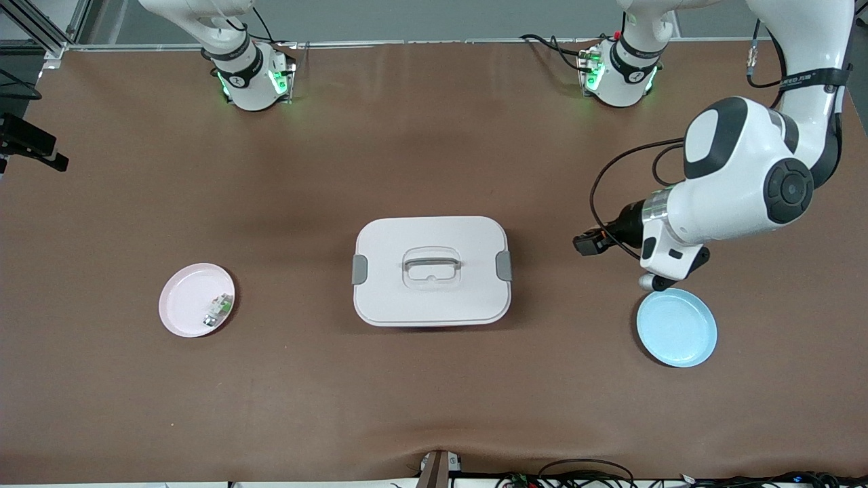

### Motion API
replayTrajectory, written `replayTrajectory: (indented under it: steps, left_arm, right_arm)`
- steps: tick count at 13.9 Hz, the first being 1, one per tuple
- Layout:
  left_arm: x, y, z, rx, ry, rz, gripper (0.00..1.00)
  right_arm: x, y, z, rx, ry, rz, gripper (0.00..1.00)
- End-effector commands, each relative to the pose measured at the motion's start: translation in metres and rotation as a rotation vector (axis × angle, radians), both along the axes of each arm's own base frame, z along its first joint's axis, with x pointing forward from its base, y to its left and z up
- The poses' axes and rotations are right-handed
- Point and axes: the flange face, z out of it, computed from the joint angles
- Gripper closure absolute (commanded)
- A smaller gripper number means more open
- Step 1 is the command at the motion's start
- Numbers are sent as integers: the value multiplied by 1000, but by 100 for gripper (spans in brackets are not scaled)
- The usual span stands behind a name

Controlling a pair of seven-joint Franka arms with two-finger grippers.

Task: Transfer orange switch to right arm and place
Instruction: 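Carry the orange switch over the white box while the right gripper approaches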

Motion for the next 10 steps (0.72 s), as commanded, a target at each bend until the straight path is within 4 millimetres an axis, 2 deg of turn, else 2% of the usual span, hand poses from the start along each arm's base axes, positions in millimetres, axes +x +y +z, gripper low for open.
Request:
replayTrajectory:
  steps: [1, 5, 10]
  left_arm:
    - [-4, -32, 19, -34, 40, 65, 100]
    - [-13, -80, 31, -70, 124, 197, 100]
    - [-25, -133, 24, -44, 239, 340, 100]
  right_arm:
    - [-6, -4, 7, 15, -9, 12, 0]
    - [-3, -1, 2, 9, 4, 18, 0]
    - [-6, 3, -1, 9, 37, 11, 0]
